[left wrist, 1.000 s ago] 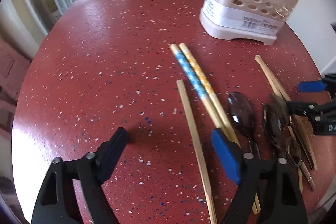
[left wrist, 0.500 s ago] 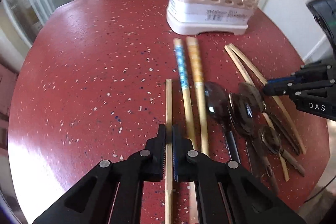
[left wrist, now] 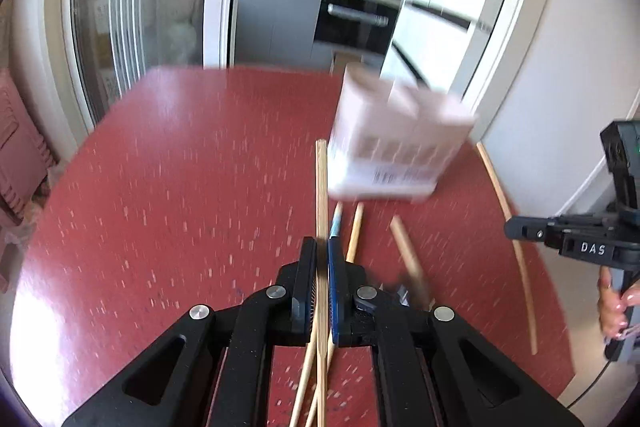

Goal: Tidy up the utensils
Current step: 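Lift the plain chopstick with the left tool over the pink caddy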

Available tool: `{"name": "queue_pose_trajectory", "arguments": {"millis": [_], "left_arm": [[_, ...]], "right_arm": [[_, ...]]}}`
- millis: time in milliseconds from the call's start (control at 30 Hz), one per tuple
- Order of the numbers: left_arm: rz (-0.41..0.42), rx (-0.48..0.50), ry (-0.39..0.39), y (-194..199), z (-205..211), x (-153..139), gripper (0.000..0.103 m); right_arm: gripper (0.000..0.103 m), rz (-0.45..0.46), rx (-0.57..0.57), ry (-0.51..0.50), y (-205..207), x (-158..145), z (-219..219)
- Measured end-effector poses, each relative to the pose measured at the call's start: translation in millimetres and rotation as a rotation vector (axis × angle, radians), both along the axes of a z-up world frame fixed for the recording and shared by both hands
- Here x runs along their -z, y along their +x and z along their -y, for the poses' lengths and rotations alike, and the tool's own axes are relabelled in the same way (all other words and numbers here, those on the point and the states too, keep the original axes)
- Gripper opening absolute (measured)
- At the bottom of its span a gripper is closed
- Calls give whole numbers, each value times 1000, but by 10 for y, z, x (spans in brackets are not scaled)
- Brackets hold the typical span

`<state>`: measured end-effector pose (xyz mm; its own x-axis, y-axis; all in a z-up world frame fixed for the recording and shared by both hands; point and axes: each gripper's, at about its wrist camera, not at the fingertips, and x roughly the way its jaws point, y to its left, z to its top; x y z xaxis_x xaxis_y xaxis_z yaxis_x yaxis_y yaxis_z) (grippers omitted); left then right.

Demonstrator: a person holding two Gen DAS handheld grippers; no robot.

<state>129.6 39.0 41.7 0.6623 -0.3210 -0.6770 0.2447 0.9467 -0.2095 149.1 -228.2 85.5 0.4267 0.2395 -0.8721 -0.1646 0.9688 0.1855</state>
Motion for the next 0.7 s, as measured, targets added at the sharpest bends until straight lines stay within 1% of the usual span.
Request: {"name": "queue_pose_trajectory", "arguments": {"millis": [33, 100, 167, 300, 400, 567, 700], "left_arm": [[22, -4, -10, 0, -7, -99, 35], [68, -10, -36, 37, 1, -289, 35], [117, -13, -61, 95, 29, -497, 35], [194, -17, -87, 303, 74, -803, 35], [230, -22, -107, 510, 101, -1021, 35], [322, -25, -132, 818, 180, -1416, 35], [357, -32, -131, 1088, 264, -1573, 35]], "right_arm": [[6, 22, 5, 11, -50, -92, 32], [6, 64, 15, 38, -22, -294, 121], [6, 108, 28, 66, 49, -444, 92], [6, 193, 53, 91, 202, -734, 99], [6, 237, 65, 108, 357, -878, 81], [6, 315, 67, 123, 582, -1096, 43], [6, 390, 79, 138, 796, -1245, 2]]}}
